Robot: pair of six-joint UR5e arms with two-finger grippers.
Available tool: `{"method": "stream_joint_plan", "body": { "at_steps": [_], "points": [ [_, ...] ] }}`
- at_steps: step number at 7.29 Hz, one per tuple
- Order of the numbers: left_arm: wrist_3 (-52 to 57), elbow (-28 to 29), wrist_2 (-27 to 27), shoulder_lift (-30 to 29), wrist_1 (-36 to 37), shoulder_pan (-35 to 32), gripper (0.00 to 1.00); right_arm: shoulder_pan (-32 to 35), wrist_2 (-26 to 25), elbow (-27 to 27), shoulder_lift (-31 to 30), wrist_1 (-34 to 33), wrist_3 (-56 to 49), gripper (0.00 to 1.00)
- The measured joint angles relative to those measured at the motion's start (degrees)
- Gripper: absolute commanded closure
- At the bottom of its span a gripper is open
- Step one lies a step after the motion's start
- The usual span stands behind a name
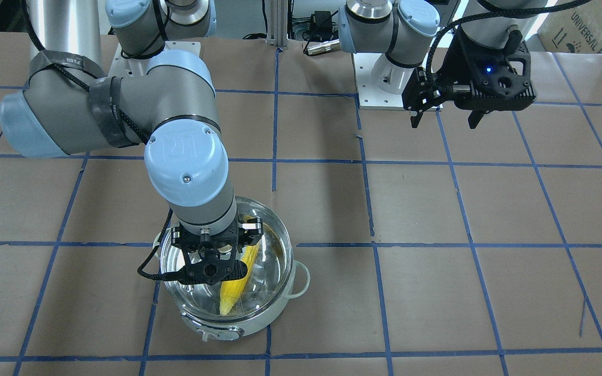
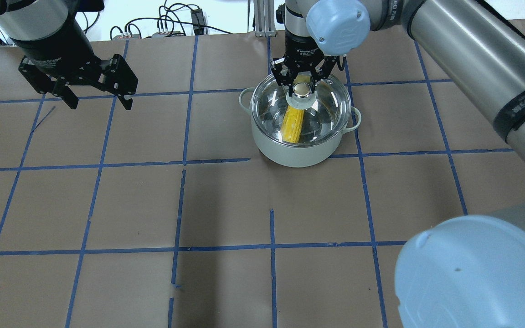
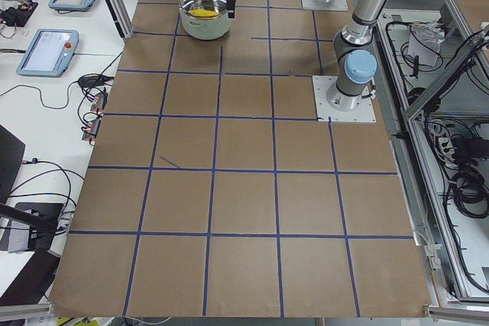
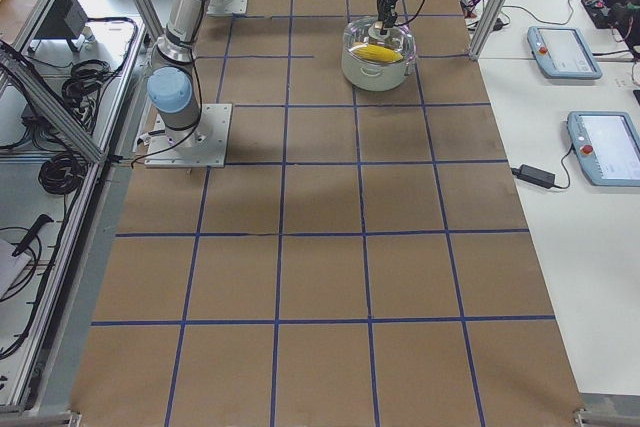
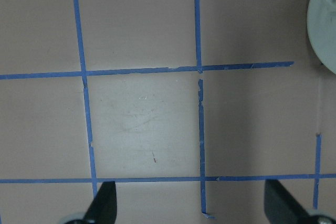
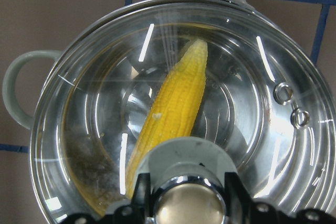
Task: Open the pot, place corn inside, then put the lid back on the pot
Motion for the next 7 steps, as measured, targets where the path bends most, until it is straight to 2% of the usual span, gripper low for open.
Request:
{"method": "stream_joint_plan", "body": {
  "at_steps": [2,5,6,7],
  "points": [
    [0.0,0.0,0.0,0.0,0.0,0.0,0.0,0.0,0.0,-0.4,0.0,-0.3,-0.2,0.32],
    [0.0,0.0,0.0,0.0,0.0,0.0,0.0,-0.1,0.0,-0.6,0.0,-0.5,-0.2,0.3],
    [0.0,0.0,0.0,0.1,0.0,0.0,0.0,-0.4,-0.1,-1.3,-0.3,-0.3,-0.3,0.06],
    [0.0,0.0,0.0,0.1,-0.1,0.0,0.0,-1.1,-0.3,-2.4,-1.1,0.4,-0.8,0.0]
  ]
}}
